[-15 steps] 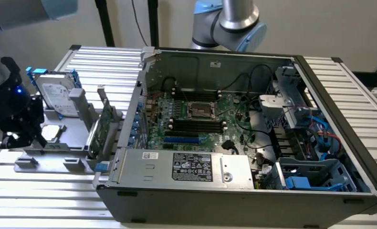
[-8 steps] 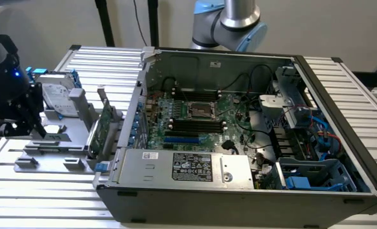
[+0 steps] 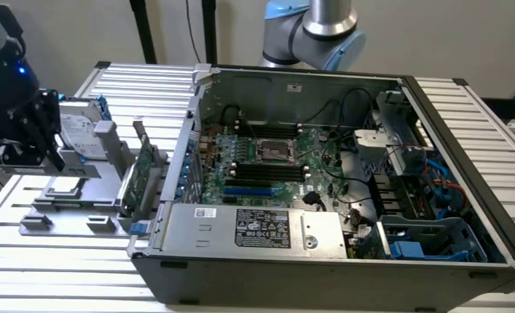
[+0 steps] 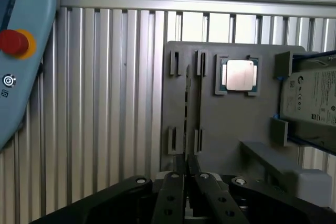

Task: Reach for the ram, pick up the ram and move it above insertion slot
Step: 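Pick up the ram and move it above insertion slot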

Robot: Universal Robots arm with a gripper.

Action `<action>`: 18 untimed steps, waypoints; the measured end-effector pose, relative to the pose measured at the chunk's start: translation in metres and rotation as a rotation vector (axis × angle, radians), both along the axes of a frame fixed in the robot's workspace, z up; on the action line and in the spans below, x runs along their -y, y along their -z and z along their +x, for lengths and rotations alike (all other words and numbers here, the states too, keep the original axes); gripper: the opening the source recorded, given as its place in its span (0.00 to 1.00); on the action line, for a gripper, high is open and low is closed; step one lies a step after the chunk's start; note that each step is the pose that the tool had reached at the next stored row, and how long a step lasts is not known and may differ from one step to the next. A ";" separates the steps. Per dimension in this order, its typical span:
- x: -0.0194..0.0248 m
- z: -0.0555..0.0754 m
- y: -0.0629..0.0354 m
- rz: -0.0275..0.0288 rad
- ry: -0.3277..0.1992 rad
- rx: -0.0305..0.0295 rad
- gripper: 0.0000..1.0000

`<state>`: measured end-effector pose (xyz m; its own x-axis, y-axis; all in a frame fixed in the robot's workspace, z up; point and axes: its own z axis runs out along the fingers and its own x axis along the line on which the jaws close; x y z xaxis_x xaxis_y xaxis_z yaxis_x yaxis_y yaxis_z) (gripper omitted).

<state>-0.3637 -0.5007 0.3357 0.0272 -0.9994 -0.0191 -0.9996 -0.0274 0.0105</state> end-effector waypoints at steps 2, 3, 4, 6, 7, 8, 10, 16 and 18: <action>-0.0006 0.004 -0.0090 0.0001 0.000 0.0001 0.13; -0.0009 0.007 -0.0134 0.0001 -0.001 0.0001 0.13; -0.0011 0.009 -0.0180 0.0001 -0.001 0.0000 0.13; -0.0016 0.014 -0.0272 0.0000 -0.001 0.0000 0.13; -0.0018 0.016 -0.0318 0.0001 -0.001 0.0001 0.13; -0.0021 0.019 -0.0362 0.0001 -0.002 0.0001 0.13; -0.0026 0.025 -0.0454 0.0000 -0.002 0.0000 0.13; -0.0061 0.046 -0.0664 0.0001 -0.002 0.0001 0.13; -0.0076 0.053 -0.0718 0.0000 -0.002 0.0000 0.13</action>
<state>-0.3110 -0.4931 0.4075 0.0289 -0.9994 -0.0192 -0.9995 -0.0291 0.0104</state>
